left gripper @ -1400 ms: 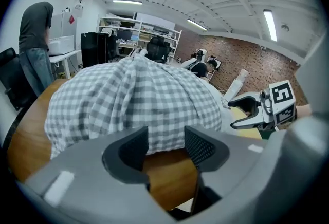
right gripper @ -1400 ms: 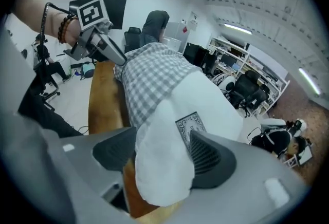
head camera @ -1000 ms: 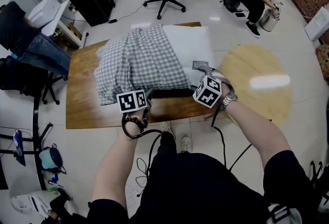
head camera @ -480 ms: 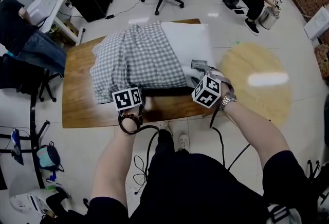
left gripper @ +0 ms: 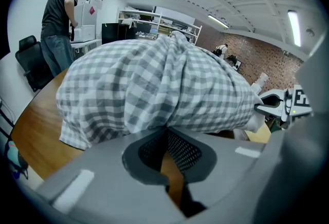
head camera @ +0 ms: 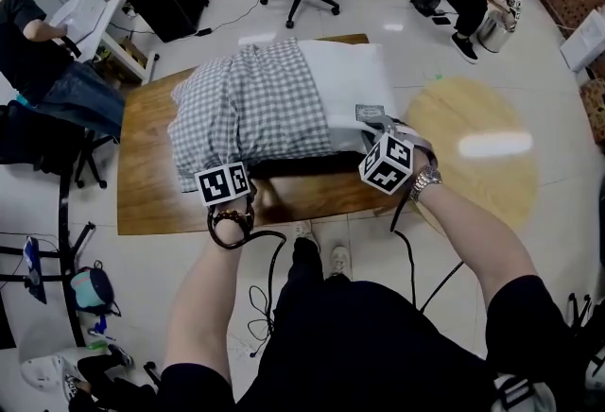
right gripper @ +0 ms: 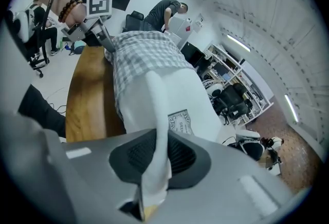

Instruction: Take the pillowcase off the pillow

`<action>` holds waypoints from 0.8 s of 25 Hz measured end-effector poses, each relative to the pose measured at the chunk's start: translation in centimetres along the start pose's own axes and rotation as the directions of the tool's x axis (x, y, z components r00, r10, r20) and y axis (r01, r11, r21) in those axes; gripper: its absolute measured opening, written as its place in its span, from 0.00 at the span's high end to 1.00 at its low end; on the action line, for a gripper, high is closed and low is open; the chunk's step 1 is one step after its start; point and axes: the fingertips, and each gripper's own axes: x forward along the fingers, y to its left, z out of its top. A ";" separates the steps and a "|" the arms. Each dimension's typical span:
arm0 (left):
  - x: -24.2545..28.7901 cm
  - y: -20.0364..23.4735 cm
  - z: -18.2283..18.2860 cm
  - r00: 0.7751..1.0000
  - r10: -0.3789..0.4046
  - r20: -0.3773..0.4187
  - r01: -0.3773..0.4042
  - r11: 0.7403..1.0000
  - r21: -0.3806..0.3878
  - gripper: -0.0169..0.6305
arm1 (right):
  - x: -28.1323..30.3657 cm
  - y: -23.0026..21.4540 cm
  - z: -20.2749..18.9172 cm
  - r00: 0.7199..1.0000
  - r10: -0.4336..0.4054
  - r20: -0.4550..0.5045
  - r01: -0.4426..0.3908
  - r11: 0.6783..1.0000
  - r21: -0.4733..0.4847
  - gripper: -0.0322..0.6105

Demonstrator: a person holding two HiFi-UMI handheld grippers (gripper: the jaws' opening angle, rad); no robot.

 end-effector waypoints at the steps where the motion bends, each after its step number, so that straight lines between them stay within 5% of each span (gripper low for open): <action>1: -0.2 0.2 0.0 1.000 0.005 0.002 -0.005 1.000 -0.005 0.97 | -0.2 -0.2 -0.2 1.000 -0.005 -0.001 0.005 1.000 0.001 0.87; 20: -4.8 6.0 0.0 0.994 0.100 0.042 -0.097 0.992 -0.077 0.97 | -3.0 -2.1 -4.0 0.997 -0.073 -0.011 0.073 0.997 -0.003 0.89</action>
